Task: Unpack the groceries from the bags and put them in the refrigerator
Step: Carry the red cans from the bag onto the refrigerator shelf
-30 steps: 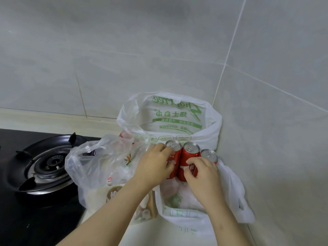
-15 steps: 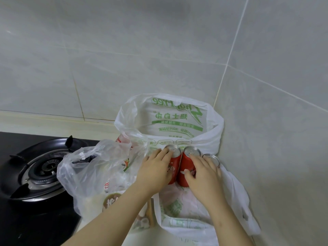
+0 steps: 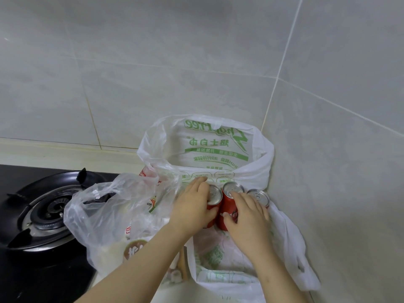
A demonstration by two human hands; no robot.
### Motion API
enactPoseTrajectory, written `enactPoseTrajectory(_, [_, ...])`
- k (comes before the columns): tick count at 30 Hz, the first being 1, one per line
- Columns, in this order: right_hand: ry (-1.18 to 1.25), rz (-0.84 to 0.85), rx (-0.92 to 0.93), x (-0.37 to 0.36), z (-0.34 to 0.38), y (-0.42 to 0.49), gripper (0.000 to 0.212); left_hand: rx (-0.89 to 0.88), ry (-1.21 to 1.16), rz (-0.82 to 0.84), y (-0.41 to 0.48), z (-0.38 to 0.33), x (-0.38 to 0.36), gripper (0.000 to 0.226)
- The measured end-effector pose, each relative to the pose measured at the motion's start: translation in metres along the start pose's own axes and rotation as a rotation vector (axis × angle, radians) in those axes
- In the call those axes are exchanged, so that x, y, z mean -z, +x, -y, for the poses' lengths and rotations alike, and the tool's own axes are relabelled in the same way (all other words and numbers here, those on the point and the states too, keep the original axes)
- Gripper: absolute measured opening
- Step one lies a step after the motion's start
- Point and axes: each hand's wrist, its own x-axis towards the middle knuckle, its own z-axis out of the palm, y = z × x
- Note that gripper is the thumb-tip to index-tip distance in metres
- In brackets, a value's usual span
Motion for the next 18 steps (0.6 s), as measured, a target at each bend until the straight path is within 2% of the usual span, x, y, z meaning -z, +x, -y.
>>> enactPoseTrajectory(3, [0.000,-0.070,0.021,-0.005,-0.003,-0.001,0.047,0.041,0.032,0.069,-0.002,-0.005,-0.002,0.047])
enactPoseTrajectory(6, [0.084,-0.060,-0.001,-0.005,-0.002,0.000,0.045,0.025,0.047,0.039,-0.007,-0.007,-0.004,0.042])
enactPoseTrajectory(11, [0.165,0.032,-0.063,0.001,-0.001,-0.001,0.048,0.136,-0.182,-0.001,-0.013,-0.006,0.001,0.072])
enactPoseTrajectory(15, [0.236,-0.001,-0.067,0.000,-0.004,0.002,0.027,0.198,-0.228,-0.040,-0.017,-0.005,0.003,0.075])
enactPoseTrajectory(18, [0.235,-0.022,-0.056,-0.005,-0.005,0.001,0.018,0.241,-0.213,-0.032,-0.017,-0.003,0.003,0.078])
